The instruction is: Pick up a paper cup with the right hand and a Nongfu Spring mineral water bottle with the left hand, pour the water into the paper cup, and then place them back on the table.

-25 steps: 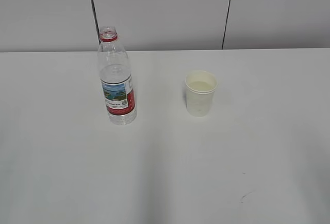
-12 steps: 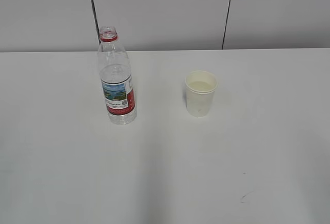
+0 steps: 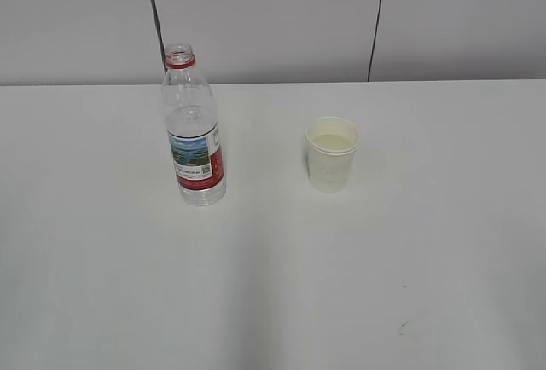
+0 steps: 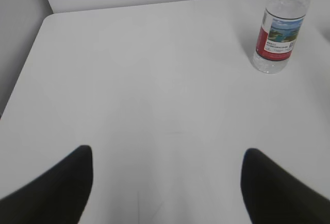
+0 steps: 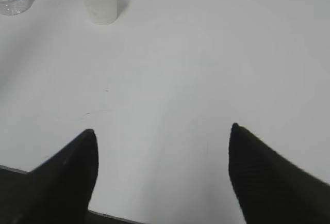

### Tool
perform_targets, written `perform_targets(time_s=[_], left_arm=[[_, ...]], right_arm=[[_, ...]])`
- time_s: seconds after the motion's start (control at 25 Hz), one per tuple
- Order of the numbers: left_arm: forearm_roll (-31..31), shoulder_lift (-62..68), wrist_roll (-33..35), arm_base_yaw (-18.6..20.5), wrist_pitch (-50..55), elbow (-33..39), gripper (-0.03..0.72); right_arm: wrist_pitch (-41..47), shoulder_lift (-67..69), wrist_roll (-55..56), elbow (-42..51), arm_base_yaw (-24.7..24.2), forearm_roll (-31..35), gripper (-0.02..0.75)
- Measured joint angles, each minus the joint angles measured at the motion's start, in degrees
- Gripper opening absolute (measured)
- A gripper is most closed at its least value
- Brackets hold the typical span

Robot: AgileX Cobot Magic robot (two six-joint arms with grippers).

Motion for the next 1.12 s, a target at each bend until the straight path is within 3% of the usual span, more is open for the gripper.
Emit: perform_targets(time_s=[1.12], left_arm=[[0.13, 0.00, 0.00, 0.00, 0.05, 0.00, 0.529]], right_arm=[[0.00, 0.00, 2.15, 0.00, 0.00, -2.36, 0.569]])
